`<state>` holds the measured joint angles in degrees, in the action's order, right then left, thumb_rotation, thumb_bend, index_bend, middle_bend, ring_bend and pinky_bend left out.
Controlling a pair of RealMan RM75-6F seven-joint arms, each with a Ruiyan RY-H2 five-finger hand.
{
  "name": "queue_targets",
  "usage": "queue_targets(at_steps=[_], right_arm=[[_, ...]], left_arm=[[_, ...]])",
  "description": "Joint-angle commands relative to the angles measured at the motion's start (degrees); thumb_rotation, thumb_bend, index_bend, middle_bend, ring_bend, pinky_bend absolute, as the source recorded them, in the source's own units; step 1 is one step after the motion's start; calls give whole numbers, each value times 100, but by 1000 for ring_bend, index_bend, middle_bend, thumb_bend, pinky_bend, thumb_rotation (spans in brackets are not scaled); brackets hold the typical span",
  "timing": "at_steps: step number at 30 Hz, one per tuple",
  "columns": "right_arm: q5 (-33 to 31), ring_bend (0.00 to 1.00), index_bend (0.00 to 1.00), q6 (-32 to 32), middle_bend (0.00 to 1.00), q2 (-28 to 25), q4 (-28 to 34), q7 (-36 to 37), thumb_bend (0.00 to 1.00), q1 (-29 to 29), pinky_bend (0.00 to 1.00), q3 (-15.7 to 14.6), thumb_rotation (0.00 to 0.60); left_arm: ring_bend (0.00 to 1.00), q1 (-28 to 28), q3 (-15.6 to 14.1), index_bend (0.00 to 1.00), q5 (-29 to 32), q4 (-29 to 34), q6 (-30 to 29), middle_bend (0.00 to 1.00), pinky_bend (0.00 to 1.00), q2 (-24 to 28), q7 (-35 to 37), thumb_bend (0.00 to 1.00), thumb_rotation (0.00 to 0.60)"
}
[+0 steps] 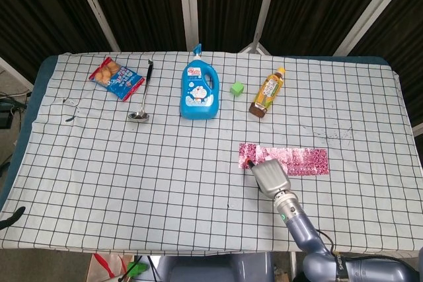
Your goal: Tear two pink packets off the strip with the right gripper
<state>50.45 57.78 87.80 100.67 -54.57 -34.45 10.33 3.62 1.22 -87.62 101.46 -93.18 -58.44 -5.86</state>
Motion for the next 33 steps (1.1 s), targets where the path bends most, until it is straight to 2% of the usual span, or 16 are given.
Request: queue_targets(at_steps=[1, 10, 33], right_arm=[[-208, 886, 213, 80, 847, 145, -124, -126, 798, -141, 710, 4, 600], [-498, 888, 213, 173, 847, 349, -408, -176, 807, -420, 711, 17, 600], [-889, 887, 213, 238, 847, 444, -662, -66, 807, -724, 711, -276, 600]], left_arm=[[0, -2, 6, 134, 16, -1, 5, 0, 84, -1, 0, 276, 600], [0, 4, 28, 134, 68, -3, -5, 0, 84, 17, 37, 275, 600], [0, 8, 42, 134, 108, 1, -8, 0, 84, 27, 46, 275, 600]])
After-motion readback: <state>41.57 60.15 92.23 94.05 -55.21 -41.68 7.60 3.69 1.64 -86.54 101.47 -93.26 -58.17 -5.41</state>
